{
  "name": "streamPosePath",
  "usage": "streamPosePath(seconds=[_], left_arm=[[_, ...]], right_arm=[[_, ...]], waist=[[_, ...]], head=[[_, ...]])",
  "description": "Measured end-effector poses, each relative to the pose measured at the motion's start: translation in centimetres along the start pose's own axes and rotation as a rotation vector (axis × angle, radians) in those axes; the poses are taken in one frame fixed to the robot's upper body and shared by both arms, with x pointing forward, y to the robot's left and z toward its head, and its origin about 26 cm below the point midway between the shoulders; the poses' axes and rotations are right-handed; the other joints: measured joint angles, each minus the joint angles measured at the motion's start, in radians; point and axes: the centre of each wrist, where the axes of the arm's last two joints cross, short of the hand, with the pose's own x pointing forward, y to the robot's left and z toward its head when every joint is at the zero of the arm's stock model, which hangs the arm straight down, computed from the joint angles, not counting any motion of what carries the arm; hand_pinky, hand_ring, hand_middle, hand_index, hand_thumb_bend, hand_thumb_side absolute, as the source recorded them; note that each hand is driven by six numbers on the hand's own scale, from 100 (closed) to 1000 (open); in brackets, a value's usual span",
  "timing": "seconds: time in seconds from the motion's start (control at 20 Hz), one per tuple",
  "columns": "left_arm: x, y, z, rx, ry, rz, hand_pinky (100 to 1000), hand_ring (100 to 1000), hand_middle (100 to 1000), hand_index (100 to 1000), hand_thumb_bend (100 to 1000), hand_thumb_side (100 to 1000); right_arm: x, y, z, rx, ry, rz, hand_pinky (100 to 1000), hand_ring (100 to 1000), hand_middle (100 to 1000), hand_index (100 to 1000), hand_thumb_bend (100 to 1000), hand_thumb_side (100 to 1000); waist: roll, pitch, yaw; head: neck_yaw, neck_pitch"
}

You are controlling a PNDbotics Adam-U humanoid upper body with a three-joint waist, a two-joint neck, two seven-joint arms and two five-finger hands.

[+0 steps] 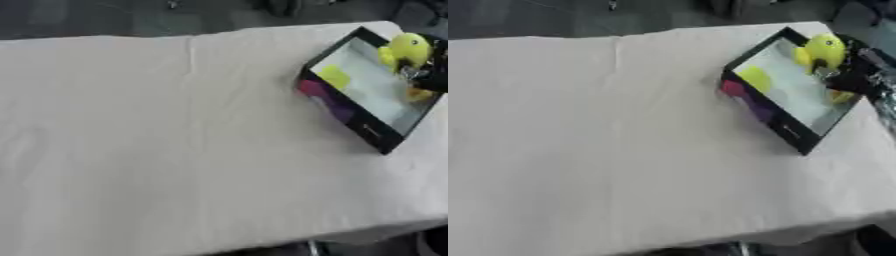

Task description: Pick up the objects with one hand, pass them to the other hand, and then place them into the box on the other side of the table.

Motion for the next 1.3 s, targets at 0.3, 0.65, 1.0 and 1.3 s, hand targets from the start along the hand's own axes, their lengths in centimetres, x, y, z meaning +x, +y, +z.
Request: streamPosePath(seconds=[0.3, 0.65, 1.0, 1.3], left_arm=[[-0.2, 0.2, 0.1, 0.009, 0.008, -0.005, 745, 672, 729, 790, 344, 562], [-0.3, 0.2, 0.2, 0.014, 0.013, -0.008, 744, 671, 726, 790, 337, 546], [-0.4, 0.2, 0.3, 0.016, 0.019, -0.011, 744, 672, 722, 788, 332, 536], [-0.4, 0.2, 0.3, 0.017, 0.02, -0.012, 743, 671, 719, 783, 337, 538]], right_arm=[[-0.3, -0.3, 0.2, -0.051, -0.027, 0.113, 1000, 1000, 1000, 1000, 100, 277], [-0.5, -0.5, 0.4, -0.04, -0.046, 0.128, 1000, 1000, 1000, 1000, 230, 100], [-1.2, -0.8, 0.4, -0.019, -0.011, 0.121, 1000, 1000, 1000, 1000, 285, 212], [-1.1, -1.0, -0.1, -0.005, -0.005, 0.121, 1000, 1000, 1000, 1000, 324, 143]], waist=[[0.002, 0.0, -0.002], [0.003, 0.001, -0.004], [0.001, 0.001, -0.002], [0.0, 0.002, 0.002]], head=[[0.007, 0.0], [0.012, 0.0], [0.012, 0.0], [0.009, 0.0]])
